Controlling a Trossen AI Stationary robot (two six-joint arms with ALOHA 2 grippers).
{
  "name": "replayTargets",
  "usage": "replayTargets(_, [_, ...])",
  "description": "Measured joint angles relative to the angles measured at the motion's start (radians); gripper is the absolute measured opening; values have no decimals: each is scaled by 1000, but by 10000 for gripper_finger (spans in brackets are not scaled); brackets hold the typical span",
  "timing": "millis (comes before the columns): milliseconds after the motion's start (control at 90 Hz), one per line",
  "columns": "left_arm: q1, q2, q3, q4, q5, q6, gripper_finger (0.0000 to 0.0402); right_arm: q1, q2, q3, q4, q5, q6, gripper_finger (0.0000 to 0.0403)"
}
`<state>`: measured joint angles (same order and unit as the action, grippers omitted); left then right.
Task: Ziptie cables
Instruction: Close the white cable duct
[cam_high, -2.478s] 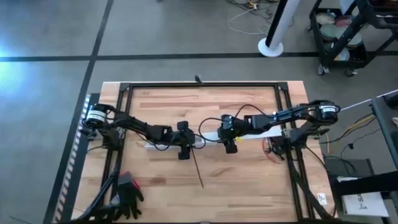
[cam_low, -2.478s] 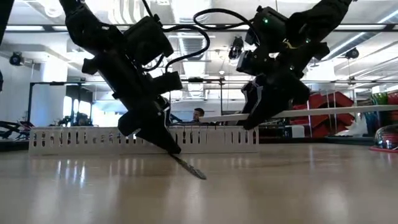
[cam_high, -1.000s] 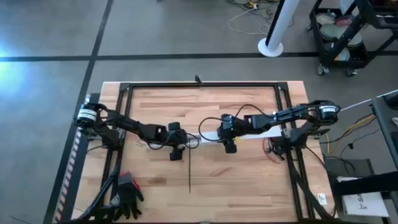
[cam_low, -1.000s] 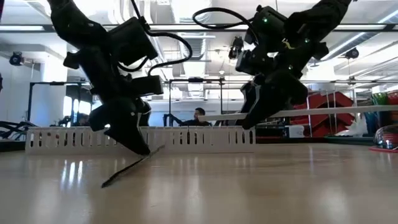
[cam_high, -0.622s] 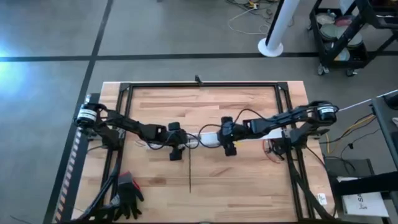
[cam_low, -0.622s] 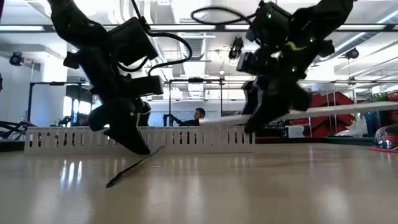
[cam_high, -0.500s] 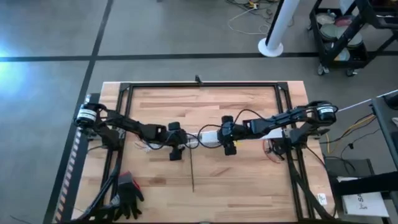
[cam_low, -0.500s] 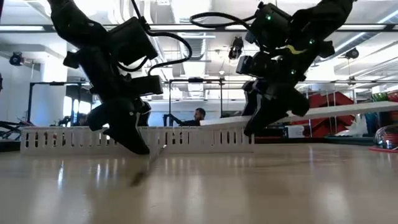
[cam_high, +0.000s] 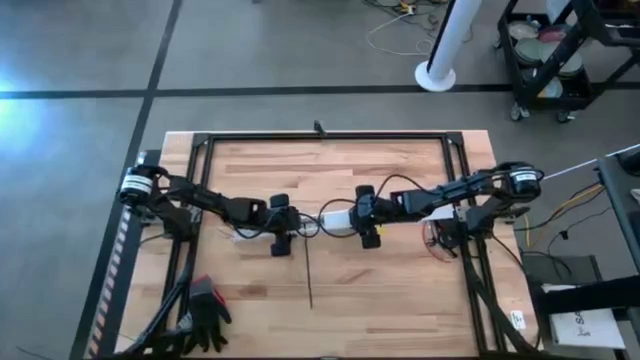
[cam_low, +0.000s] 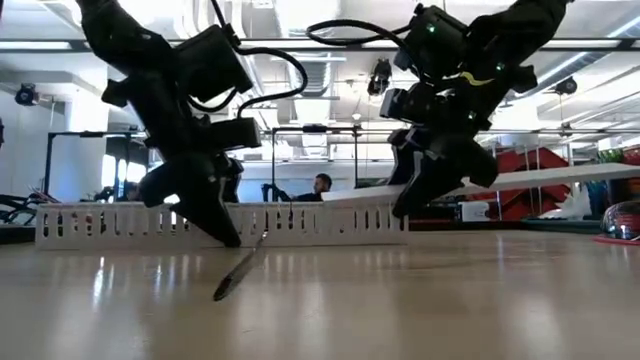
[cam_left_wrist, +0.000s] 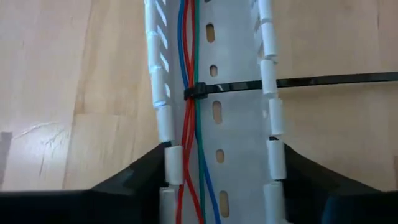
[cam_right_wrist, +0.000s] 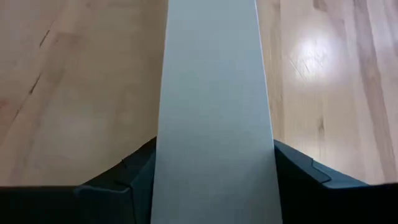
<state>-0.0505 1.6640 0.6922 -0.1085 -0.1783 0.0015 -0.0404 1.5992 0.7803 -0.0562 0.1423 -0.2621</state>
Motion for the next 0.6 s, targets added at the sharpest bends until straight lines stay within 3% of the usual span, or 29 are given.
replayTargets(333, [-4,1,-2,13,2,31,205,-44,0,0,-39,-77,25,213])
replayTargets(600, [-6,1,-3,38,1,63,213,-64,40,31,-88,-143,17,213])
